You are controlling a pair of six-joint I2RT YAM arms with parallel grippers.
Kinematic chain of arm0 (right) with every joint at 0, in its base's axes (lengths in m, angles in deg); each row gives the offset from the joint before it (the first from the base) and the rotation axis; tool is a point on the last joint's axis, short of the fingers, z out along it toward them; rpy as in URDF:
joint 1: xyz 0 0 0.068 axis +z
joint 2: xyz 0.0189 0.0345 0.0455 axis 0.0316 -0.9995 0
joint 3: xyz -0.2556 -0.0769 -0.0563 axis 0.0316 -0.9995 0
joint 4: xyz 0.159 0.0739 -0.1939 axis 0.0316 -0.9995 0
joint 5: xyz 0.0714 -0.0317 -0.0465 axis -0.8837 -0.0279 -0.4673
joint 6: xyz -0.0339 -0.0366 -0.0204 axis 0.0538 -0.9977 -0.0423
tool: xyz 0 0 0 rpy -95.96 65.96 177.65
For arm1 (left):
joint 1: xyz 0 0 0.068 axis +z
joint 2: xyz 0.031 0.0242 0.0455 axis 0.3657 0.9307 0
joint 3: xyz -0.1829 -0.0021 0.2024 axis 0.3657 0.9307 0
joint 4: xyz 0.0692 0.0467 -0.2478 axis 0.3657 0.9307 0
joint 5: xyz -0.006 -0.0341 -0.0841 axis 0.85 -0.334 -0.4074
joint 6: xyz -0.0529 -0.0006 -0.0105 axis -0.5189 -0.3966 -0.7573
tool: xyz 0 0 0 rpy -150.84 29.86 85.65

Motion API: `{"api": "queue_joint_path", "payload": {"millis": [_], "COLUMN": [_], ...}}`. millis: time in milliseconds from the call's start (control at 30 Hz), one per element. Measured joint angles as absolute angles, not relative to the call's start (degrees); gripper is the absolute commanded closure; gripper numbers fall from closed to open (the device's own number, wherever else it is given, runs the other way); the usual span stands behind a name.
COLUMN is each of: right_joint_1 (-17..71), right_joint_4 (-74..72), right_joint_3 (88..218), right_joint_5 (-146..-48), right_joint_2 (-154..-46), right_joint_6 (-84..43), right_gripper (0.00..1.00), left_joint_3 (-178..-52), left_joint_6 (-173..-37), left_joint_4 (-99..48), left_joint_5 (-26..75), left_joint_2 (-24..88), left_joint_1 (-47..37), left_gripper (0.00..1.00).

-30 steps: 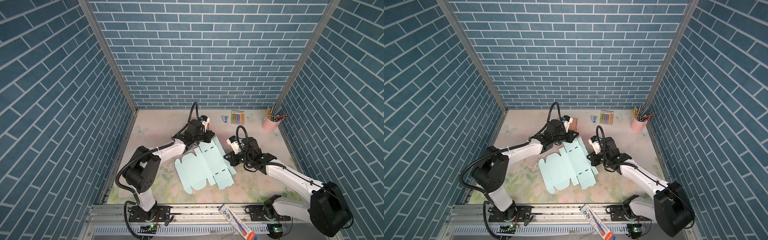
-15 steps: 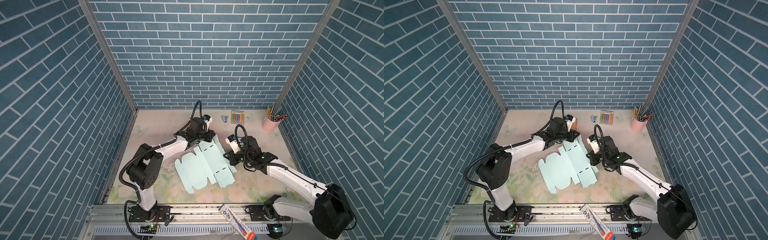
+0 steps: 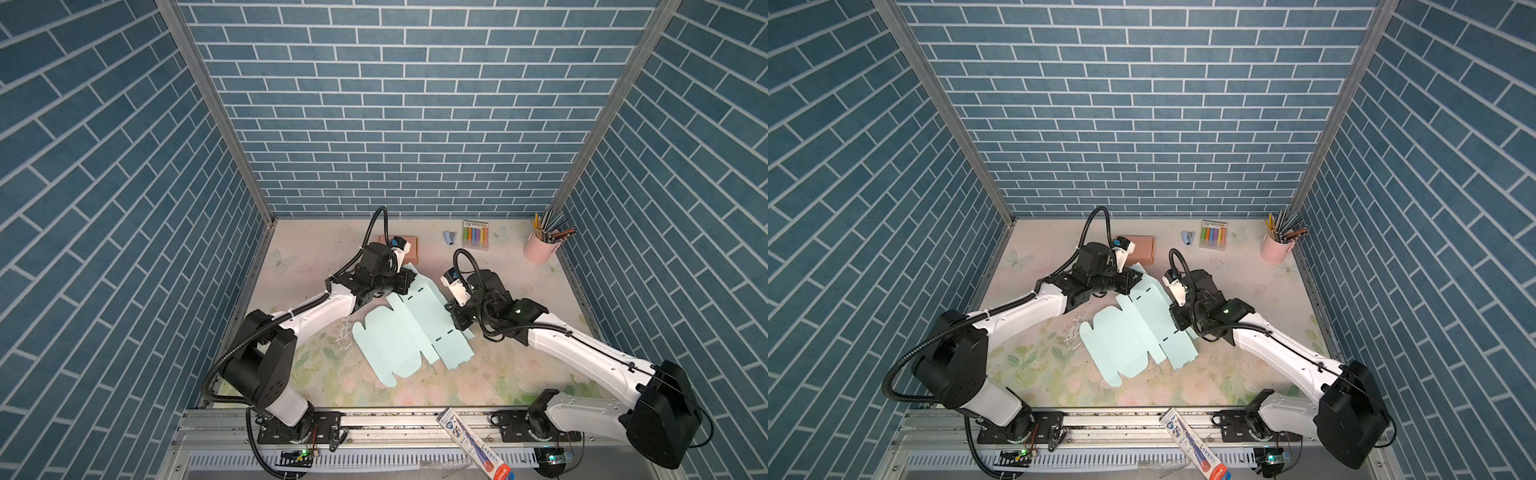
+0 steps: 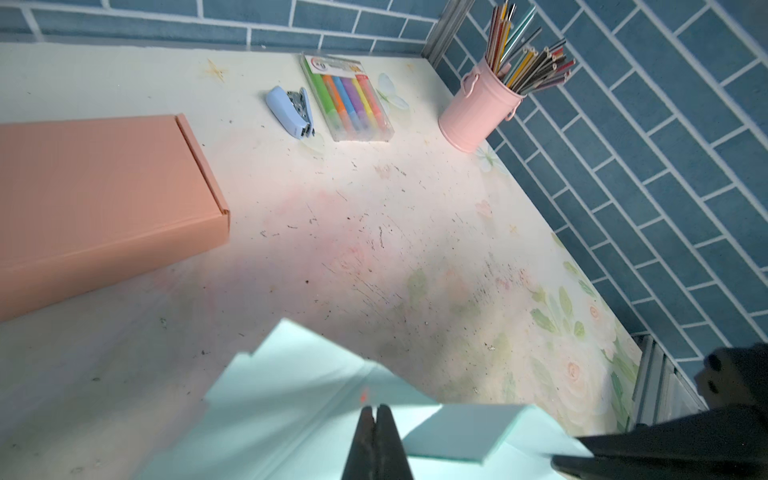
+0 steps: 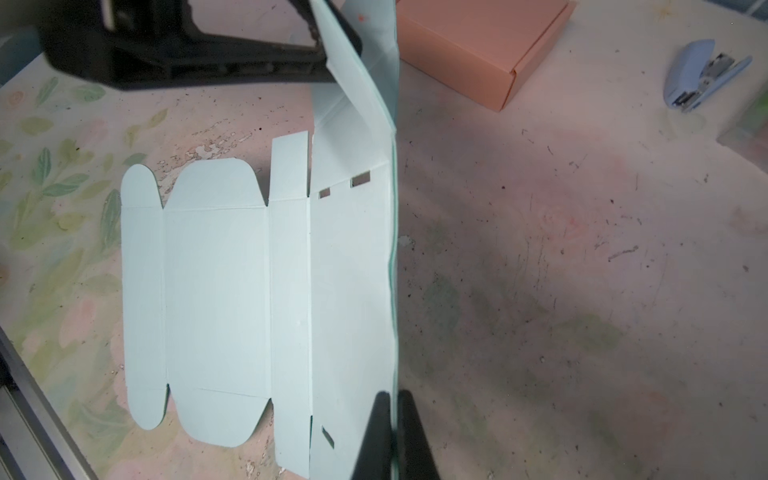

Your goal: Fold the paper box

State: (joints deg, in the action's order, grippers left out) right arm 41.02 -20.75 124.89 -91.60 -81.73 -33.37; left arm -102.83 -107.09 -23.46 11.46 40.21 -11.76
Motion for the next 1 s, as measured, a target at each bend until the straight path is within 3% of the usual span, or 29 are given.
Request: {"api": "queue_joint_path", "payload": {"millis": [267, 733, 833, 1000], "right_joint_1": [44.08, 49.0, 52.15, 56.39], "right_joint_4": [-22.3, -23.92, -24.24, -24.29], "right_joint_3": [126.49, 130.18, 130.25, 130.25], "right_joint_5": [-86.64, -78.53, -75.01, -70.44], "right_joint_2": [-81.82, -84.18, -84.2, -84.16], "right_joint_6": [-35.36, -38.16, -39.19, -41.55], "right_gripper": [1.0, 1.0, 1.0, 1.0], "left_joint_3": [-102.42, -87.53, -82.29, -68.8], "left_joint_6": [-107.53, -111.88, -112.71, -115.88], "left_joint_4": [-24.71, -29.65, -31.7, -35.64], "left_joint_5": [10.38, 10.28, 9.29, 8.85], "left_joint_2": [39.62, 31.32, 26.97, 16.5], "left_joint_1": [-11.41, -18.19, -15.02, -2.82], "left_gripper": [1.0, 1.0, 1.0, 1.0]}}
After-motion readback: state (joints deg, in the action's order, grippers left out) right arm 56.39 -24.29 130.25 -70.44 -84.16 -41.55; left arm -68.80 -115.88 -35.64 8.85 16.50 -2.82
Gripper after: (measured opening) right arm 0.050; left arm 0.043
